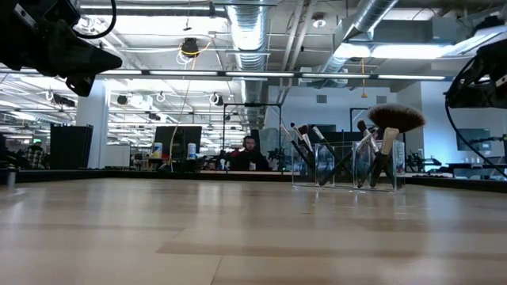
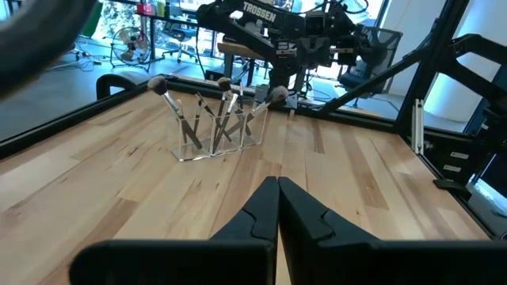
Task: Put items in baskets/containers
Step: Return to Home Position
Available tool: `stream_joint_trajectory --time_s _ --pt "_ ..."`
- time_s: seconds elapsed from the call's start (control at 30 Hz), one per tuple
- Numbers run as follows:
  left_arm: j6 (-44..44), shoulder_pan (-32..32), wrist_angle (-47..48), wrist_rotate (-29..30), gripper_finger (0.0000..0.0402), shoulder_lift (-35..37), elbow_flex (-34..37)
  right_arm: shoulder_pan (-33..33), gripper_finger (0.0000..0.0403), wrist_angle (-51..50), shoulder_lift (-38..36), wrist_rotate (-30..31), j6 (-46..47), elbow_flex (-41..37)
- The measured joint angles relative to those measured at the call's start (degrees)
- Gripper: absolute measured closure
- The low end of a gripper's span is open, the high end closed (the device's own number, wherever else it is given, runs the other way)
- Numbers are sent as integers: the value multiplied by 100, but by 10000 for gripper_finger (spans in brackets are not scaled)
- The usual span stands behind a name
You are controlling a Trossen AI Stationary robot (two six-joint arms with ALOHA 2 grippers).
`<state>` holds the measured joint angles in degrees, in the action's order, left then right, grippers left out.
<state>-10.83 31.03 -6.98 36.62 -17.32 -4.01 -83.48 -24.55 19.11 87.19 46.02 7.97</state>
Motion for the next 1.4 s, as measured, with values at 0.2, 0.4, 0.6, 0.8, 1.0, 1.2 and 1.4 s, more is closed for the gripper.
stream_joint_trajectory --time_s 0.2,0.4,0.6,0.8,1.0,1.2,1.4 --pt "0 0 -31 0 396 0 0 58 403 1944 -2 -420 -2496 329" --pt "0 2 -39 1 396 0 0 1023 403 3861 215 -2136 -4833 388" --pt "0 2 -59 1 396 0 0 2717 403 4270 752 -4010 -4980 385" --pt "0 2 -78 2 396 0 0 4439 403 4884 1597 -5841 -5395 385" --pt "0 0 -87 2 396 2 0 4862 403 4971 1512 -6634 -5469 224" --pt "0 2 -97 2 396 2 0 4745 403 5544 818 -6624 -5891 -510" --pt "-2 2 -108 2 396 2 1 4849 403 4916 -382 -6193 -6387 -748"
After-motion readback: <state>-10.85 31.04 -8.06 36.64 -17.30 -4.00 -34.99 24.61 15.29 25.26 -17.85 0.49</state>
